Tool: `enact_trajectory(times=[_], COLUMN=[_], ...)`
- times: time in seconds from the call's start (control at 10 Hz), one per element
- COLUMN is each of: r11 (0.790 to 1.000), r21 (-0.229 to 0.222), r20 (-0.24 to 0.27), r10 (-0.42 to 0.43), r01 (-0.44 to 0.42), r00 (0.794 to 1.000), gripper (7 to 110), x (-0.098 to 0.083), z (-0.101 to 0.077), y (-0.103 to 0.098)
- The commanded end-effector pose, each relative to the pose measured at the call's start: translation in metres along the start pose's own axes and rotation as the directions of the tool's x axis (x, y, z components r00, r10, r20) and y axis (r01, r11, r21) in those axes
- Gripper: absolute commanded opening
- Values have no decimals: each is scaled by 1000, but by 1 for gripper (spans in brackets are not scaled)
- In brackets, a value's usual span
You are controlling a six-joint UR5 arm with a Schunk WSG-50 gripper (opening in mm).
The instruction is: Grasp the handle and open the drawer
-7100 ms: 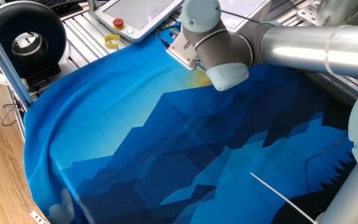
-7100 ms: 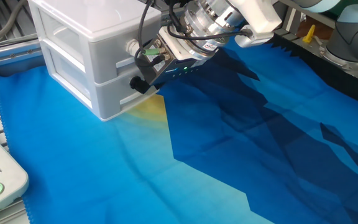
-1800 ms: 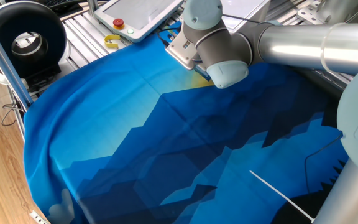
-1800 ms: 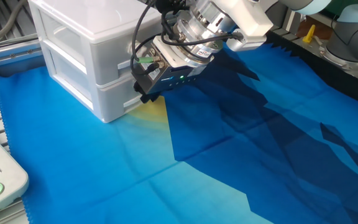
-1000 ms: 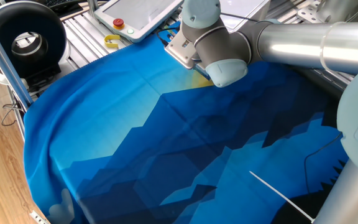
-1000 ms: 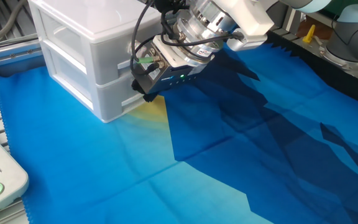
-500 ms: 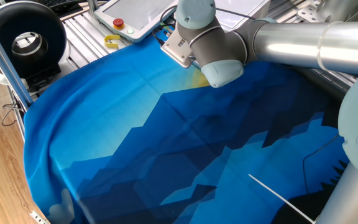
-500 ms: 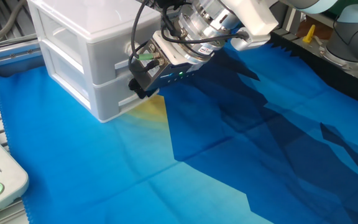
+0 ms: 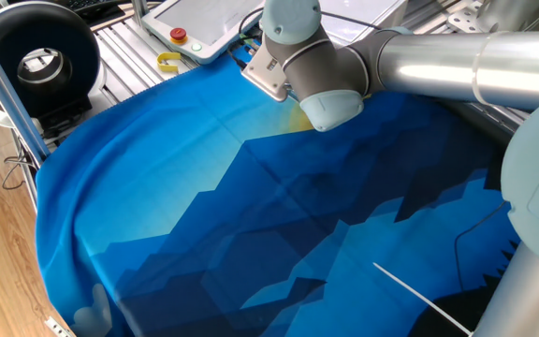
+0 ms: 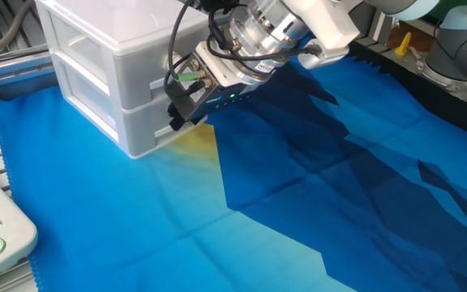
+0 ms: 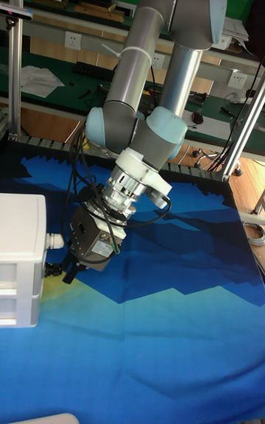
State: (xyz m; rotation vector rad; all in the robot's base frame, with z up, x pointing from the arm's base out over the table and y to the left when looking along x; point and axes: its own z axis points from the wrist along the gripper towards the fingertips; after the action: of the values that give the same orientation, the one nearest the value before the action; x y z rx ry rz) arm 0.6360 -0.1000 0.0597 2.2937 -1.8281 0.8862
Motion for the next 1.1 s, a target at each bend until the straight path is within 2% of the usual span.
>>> enact_trajectory(times=[0.0, 0.2, 0.6, 1.0], r11=[999, 998, 1000, 1000], r21=[-31, -49, -24, -9], r20=[22, 33, 17, 16], r10=[11, 29, 3, 8], r01=[-10, -27, -3, -8], r00=[1000, 999, 1000, 1000], gripper=[44, 44, 44, 44], x=[-4, -11, 6, 8], z=[0, -3, 14, 15], y=[7, 13, 15, 12])
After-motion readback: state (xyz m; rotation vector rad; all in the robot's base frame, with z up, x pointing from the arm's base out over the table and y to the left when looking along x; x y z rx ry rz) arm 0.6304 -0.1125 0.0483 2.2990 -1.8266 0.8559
